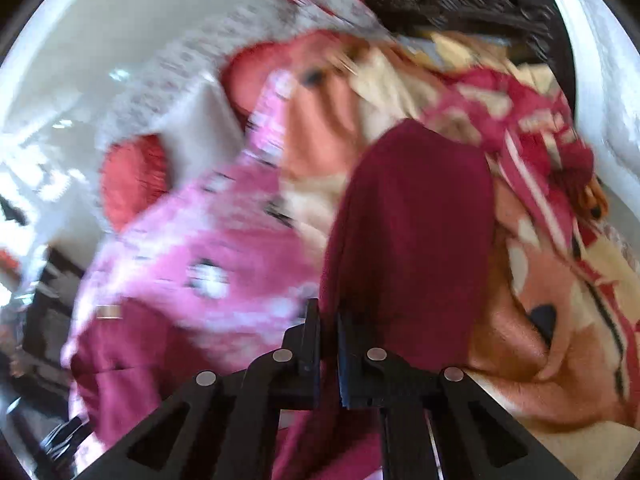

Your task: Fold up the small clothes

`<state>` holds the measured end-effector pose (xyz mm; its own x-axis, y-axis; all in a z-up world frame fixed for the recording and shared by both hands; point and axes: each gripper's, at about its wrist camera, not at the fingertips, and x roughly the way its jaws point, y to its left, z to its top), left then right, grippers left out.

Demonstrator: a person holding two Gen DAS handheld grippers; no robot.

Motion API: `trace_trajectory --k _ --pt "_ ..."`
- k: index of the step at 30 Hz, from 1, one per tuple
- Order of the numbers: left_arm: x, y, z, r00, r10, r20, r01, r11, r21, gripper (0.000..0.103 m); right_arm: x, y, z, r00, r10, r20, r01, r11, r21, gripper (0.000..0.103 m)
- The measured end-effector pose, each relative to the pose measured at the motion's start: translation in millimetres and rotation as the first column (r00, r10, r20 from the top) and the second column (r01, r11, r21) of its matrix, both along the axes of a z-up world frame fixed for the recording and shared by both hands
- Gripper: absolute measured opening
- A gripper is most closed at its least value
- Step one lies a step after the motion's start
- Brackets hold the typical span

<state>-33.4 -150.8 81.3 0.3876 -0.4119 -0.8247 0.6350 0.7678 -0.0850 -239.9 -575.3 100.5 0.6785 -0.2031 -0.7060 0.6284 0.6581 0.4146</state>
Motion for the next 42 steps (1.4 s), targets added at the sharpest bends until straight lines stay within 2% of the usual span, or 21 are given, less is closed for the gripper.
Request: trace_trajectory --k 3,6,9,11,12,13,14,15,16,18,21,25,28,32,36,37,39,41,42 --pt "14.4 7.4 16.1 1.0 0.025 -0.019 -0.026 0.998 -0.065 0.057 16.5 36.1 39.4 0.986 0.141 0.091 -0.138 0.99 -0.038 0.006" --pt "23.7 10.8 29.8 0.999 0.028 -0.029 -0.031 0.993 -0.112 0.057 47.4 84.6 58.7 0.939 0.306 0.154 -0.301 0.952 -0.058 0.006" --pt "30.0 11.4 40.9 0.999 0.031 -0.036 -0.037 0.987 -0.156 0.057 81.5 149.8 65.2 0.847 0.494 0.196 -0.487 0.869 -0.086 0.006" --pt "32.0 13.9 40.5 0.998 0.031 -0.051 -0.039 0.984 -0.173 0.057 108.1 192.7 50.4 0.771 0.606 0.196 -0.605 0.793 -0.074 0.006" --pt "32.9 14.7 37.9 0.998 0.033 -0.059 -0.043 0.984 -0.173 0.057 122.7 214.6 33.6 0.736 0.653 0.181 -0.657 0.752 -0.042 0.008" --pt "34.4 15.4 33.0 0.997 0.035 -0.072 -0.046 0.985 -0.166 0.057 130.8 228.3 18.7 0.716 0.682 0.149 -0.688 0.725 -0.009 0.011" --pt "35.2 15.7 27.7 0.996 0.036 -0.083 -0.049 0.986 -0.158 0.057 139.8 243.9 -0.9 0.697 0.713 0.077 -0.716 0.697 0.041 0.027" --pt "35.1 15.5 22.3 0.995 0.037 -0.095 -0.051 0.988 -0.148 0.057 142.5 252.6 -13.2 0.69 0.724 0.02 -0.723 0.687 0.069 0.044" --pt "35.0 14.9 14.2 0.993 0.037 -0.112 -0.052 0.989 -0.136 0.057 143.7 258.3 -26.0 0.688 0.725 -0.032 -0.721 0.688 0.086 0.045" --pt "34.5 13.5 3.8 0.991 0.032 -0.128 -0.048 0.991 -0.122 0.057 137.6 256.3 -32.6 0.699 0.714 -0.041 -0.709 0.699 0.091 0.045" --pt "35.3 4.7 -10.4 0.991 0.029 -0.127 -0.04 0.996 -0.084 0.057 122.8 232.9 -24.9 0.743 0.669 -0.011 -0.665 0.741 0.092 0.045" --pt "44.9 -7.7 -17.9 0.991 0.037 -0.126 -0.047 0.996 -0.08 0.057 96.1 207.9 -10.8 0.801 0.598 0.005 -0.597 0.8 0.063 0.047" --pt "44.5 -16.9 -25.0 0.984 0.022 -0.175 -0.036 0.996 -0.079 0.057 83.5 190.6 -10.8 0.834 0.551 -0.002 -0.55 0.833 0.064 0.047" --pt "35.4 -25.9 -33.6 0.976 -0.013 -0.219 -0.009 0.995 -0.097 0.057 54.0 161.9 -9.0 0.864 0.502 0.026 -0.502 0.86 0.089 0.047" --pt "39.3 -40.9 -44.5 0.962 -0.003 -0.274 -0.028 0.994 -0.109 0.055 43.7 152.5 -14.3 0.889 0.455 0.054 -0.458 0.882 0.108 0.047" --pt "43.0 -43.8 -46.6 0.956 0.007 -0.293 -0.045 0.991 -0.124 0.051 39.0 149.5 -14.3 0.9 0.431 0.058 -0.435 0.893 0.111 0.047" --pt "47.6 -45.4 -47.2 0.951 0.032 -0.308 -0.075 0.989 -0.13 0.011 31.1 144.0 -14.3 0.915 0.398 0.066 -0.403 0.909 0.11 0.047" --pt "50.6 -43.3 -40.1 0.943 0.035 -0.33 -0.096 0.981 -0.17 0.007 22.6 138.1 -13.0 0.93 0.365 0.054 -0.368 0.924 0.101 0.047" --pt "49.4 -41.6 -32.6 0.949 0.029 -0.315 -0.094 0.977 -0.192 0.006 18.6 135.2 -12.3 0.937 0.348 0.04 -0.35 0.932 0.093 0.047"
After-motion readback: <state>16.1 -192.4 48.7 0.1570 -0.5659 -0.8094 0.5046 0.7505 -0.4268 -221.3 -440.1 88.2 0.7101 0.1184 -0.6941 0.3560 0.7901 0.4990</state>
